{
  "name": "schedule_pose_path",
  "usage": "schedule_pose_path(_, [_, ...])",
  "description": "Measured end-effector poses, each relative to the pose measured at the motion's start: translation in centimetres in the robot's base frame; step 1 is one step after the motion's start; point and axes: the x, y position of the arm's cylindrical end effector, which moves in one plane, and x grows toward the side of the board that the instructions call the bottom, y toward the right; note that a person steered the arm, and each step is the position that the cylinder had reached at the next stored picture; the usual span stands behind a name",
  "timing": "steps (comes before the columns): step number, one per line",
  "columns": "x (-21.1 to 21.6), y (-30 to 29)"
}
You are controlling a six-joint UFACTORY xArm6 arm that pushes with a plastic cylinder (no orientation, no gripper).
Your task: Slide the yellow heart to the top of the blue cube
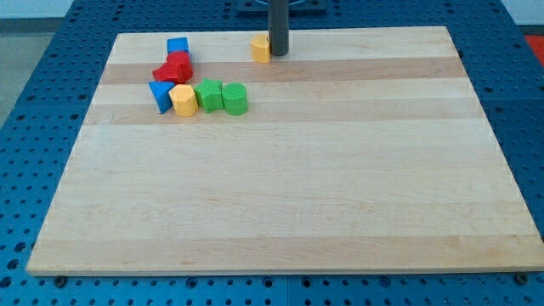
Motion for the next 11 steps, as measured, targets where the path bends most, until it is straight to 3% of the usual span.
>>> schedule_pose_path(2, [-1.3,-1.2])
schedule_pose_path(4, [1.3,-1.3])
schedule_pose_path(6, [-0.4,-4.3])
schedule_pose_path(8, [2.1,-4.9])
schedule_pose_path(11, [1.6,-6.7])
